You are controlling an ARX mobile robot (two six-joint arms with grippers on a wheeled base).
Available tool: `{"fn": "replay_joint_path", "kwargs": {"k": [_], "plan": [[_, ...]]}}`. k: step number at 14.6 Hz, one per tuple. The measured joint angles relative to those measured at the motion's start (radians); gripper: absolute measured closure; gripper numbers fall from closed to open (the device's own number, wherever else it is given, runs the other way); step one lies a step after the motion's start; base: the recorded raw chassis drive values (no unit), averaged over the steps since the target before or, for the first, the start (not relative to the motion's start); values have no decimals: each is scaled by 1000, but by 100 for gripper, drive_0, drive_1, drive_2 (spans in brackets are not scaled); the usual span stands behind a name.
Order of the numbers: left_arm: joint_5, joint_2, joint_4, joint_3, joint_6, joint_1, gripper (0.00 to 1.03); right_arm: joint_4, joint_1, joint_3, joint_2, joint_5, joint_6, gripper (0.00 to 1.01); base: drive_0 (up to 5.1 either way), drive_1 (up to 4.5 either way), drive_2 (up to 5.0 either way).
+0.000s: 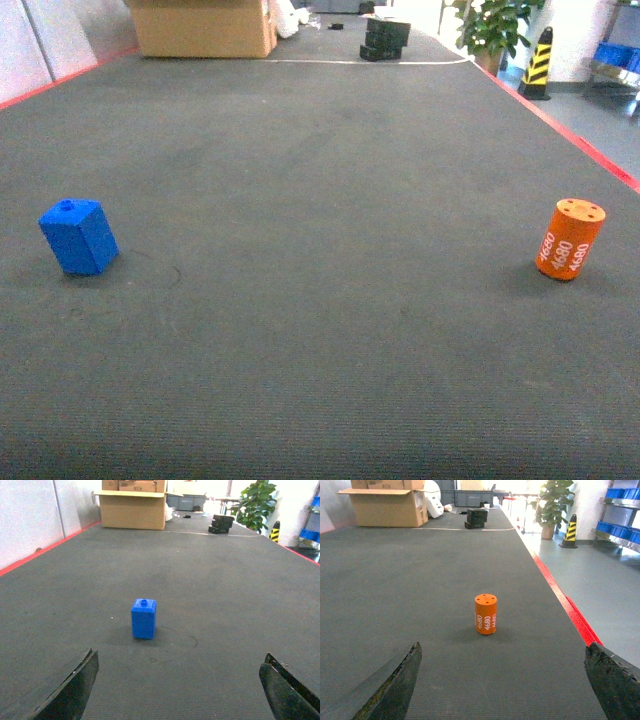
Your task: Sort blue parts and orange caps into right shelf containers
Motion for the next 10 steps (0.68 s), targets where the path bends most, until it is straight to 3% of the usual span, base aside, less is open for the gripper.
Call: {"fn": "replay_joint_path", "kwargs": {"k": [10], "plan": [[0, 0, 0, 0, 0, 0, 5, 0, 0, 0, 0, 0, 0, 3, 0, 0, 0]]}}
